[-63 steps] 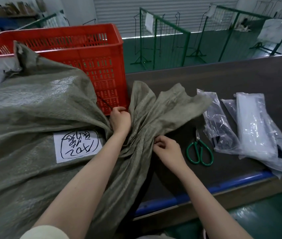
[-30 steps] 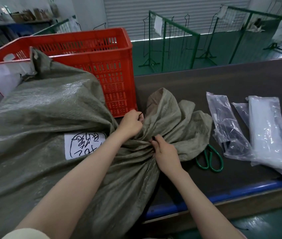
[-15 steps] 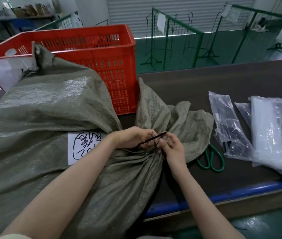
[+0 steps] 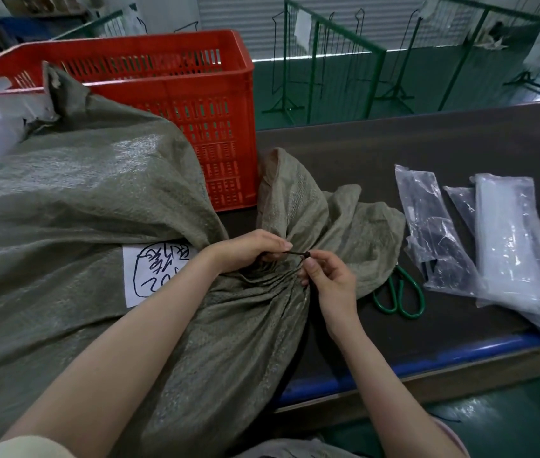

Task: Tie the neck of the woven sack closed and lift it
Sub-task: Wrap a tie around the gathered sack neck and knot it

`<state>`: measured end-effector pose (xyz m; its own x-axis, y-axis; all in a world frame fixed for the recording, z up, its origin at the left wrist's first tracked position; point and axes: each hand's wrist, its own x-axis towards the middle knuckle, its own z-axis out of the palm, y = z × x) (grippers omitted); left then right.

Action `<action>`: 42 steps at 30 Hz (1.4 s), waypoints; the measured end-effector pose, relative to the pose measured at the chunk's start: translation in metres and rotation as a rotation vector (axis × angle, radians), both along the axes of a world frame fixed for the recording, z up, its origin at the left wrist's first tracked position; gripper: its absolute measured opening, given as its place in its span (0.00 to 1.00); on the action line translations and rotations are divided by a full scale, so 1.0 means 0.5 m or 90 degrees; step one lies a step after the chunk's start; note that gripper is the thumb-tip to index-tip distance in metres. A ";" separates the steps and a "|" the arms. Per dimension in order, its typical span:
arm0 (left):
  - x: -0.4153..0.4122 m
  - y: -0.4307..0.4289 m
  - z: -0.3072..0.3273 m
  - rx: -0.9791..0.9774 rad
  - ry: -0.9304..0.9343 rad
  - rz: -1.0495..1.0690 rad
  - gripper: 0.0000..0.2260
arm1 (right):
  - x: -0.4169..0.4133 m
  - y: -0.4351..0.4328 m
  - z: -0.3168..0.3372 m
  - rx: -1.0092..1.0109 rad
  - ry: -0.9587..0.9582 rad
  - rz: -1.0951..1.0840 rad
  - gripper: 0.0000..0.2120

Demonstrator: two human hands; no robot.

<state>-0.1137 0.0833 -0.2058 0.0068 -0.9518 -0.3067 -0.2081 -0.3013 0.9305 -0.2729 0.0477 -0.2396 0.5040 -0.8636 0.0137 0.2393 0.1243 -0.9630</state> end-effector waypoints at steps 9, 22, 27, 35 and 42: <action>0.004 0.000 -0.007 0.011 0.006 -0.029 0.18 | 0.000 0.003 -0.003 -0.017 0.012 0.032 0.13; 0.011 -0.005 -0.008 -0.020 0.065 0.055 0.18 | -0.005 0.002 -0.012 0.003 0.004 0.019 0.09; 0.012 -0.007 -0.016 -0.016 0.043 0.042 0.22 | -0.007 0.002 -0.012 -0.022 -0.001 0.024 0.07; 0.008 -0.003 -0.012 -0.002 0.020 0.024 0.21 | -0.004 0.006 -0.008 -0.015 -0.015 0.027 0.11; 0.011 0.001 -0.015 0.023 -0.008 -0.030 0.12 | -0.002 0.007 -0.010 -0.019 -0.010 0.031 0.12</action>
